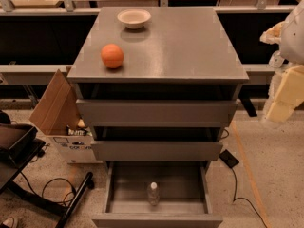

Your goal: Pick water bottle from bottom drawer and place on counter

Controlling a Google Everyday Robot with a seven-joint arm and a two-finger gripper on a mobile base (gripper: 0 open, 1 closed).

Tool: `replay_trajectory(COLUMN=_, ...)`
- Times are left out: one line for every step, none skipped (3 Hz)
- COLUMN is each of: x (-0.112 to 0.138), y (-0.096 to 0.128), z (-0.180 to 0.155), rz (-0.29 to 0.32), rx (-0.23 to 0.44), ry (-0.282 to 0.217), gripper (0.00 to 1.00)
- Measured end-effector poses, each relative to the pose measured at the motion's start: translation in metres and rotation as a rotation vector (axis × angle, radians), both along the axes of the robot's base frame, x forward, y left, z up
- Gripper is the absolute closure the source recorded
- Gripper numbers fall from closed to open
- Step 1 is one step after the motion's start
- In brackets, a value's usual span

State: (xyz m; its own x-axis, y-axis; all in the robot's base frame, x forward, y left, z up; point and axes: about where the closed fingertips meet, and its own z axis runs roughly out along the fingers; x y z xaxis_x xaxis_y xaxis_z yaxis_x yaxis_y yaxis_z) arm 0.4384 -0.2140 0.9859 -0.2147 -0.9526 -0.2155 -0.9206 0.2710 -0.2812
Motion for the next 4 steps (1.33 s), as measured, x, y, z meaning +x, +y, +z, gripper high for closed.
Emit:
replay_trajectory(x=0.0, y=0.0, z=0.0, rz=0.0, rx=0.0, ry=0.0, gripper=0.0)
replay_trajectory(x=0.005, y=0.0, z=-0.026, rz=-0.012, rx=0.086, ry=0.009, gripper=0.0)
replay_trajectory(x=0.009, y=0.004, z=-0.094, rz=0.004, rx=0.244, ry=0.036, gripper=0.0)
replay_trajectory(x=0.009, y=0.009, z=-0.176, rz=0.059, rx=0.363, ry=0.027, gripper=0.0)
